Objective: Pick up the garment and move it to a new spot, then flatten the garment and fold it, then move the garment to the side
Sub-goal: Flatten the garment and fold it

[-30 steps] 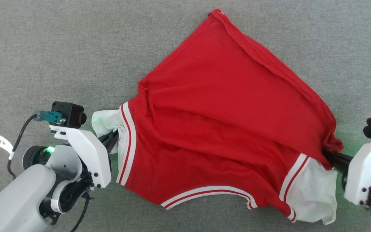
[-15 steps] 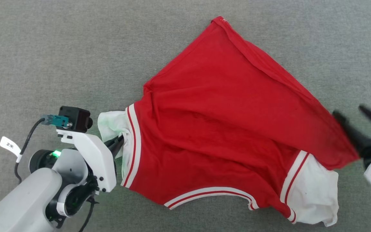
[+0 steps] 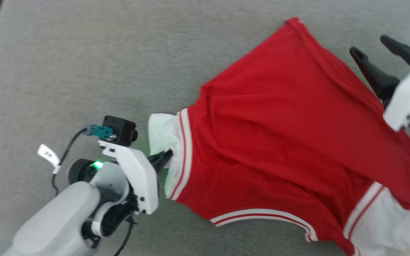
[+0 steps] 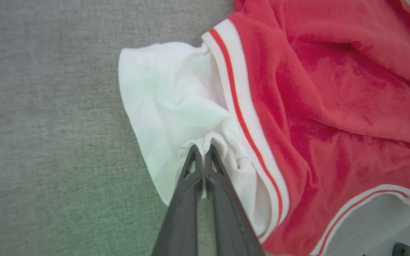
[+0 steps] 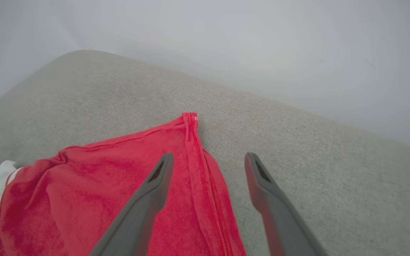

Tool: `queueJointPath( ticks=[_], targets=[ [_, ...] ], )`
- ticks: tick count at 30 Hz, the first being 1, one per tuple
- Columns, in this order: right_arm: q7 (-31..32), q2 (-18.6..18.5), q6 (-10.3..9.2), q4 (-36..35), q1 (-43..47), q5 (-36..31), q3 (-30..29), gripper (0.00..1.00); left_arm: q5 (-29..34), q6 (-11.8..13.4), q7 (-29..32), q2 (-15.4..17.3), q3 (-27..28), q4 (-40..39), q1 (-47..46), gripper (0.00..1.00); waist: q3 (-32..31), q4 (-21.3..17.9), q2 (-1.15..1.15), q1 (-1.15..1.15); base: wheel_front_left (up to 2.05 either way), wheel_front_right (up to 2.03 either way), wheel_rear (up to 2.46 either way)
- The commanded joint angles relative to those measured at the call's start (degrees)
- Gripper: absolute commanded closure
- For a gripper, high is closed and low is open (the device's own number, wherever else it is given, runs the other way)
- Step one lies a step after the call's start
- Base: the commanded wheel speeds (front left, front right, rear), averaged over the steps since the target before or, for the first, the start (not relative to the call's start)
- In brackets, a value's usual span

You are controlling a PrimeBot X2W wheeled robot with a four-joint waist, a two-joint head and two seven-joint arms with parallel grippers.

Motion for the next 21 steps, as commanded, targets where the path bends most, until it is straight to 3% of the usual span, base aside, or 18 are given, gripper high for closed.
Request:
queueJointPath(
  ticks=[1,6,12,17,21],
  targets=[
    [-0.44,-0.57,-0.01,1.93,-1.96,0.39,1.46,0.00,0.84,-0.51,-0.01,-0.60,-0.32,0.40,-0.90,1.00,0.33,2.70,0.00,0.00,0.00,0.00,0.00],
    [-0.55,-2.23,-0.01,13.21,-11.27,2.42,8.55,0.00,1.50,-2.49,-0.01,-3.36,-2.01,2.19,-2.66,1.00,1.13,7.34,0.00,0.00,0.00,0.00,0.00],
    [3.63,-4.30,-0.01,24.48,-19.99,4.47,18.07,0.00,1.34,-4.75,-0.64,-5.79,-3.18,4.87,-4.00,1.00,2.16,11.34,0.00,0.00,0.00,0.00,0.00],
    [10.09,-5.04,-0.02,33.30,-24.92,5.00,24.05,0.00,1.21,-6.01,-1.35,-7.43,-3.68,6.94,-4.68,1.00,2.89,13.25,0.00,0.00,0.00,0.00,0.00],
    [18.75,-4.07,-0.02,40.44,-24.97,7.17,27.50,0.00,1.05,-6.73,-1.65,-8.04,-3.89,8.35,-4.85,1.00,3.12,13.84,0.00,0.00,0.00,0.00,0.00]
  ],
)
